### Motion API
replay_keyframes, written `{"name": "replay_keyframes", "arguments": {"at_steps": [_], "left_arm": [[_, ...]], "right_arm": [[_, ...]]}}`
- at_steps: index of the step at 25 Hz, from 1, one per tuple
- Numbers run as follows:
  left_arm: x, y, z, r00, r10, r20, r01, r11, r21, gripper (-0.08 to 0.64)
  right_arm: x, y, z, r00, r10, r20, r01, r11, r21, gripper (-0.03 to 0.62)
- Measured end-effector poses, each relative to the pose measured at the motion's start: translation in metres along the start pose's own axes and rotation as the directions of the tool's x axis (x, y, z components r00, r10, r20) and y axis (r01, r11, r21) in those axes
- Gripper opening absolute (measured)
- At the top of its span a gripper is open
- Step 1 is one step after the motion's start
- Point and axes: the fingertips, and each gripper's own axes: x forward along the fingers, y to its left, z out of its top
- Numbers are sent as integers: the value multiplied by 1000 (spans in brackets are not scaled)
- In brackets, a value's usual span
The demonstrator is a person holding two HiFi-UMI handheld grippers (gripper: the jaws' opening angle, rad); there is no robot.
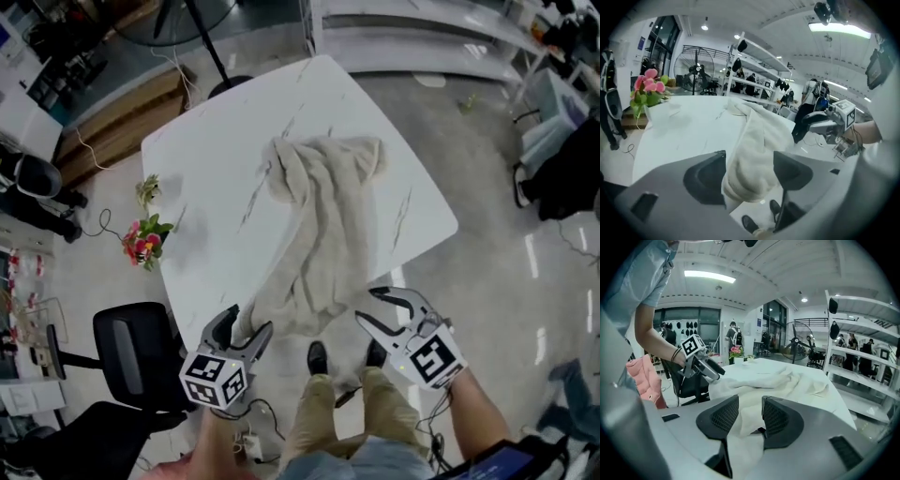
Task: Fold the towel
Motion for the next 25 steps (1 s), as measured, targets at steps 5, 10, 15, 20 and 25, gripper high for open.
{"name": "replay_keyframes", "arguments": {"at_steps": [5,10,15,20,25], "left_arm": [[13,7,-19,995,-1,-100,1,1000,-3,217],[13,11,-18,992,-7,-129,12,999,40,138],[13,-6,-13,984,-119,-133,125,991,42,259],[18,0,-12,986,-93,-137,100,994,47,251],[16,18,-9,993,-32,-115,36,999,35,216]], "right_arm": [[2,6,-4,999,-47,-11,47,998,34,167],[-2,15,-19,997,-74,-29,76,993,95,167],[-5,21,-33,994,-104,-45,110,985,137,167],[-3,27,-39,991,-117,-61,126,980,157,167],[2,35,-48,989,-128,-73,140,970,197,167]]}}
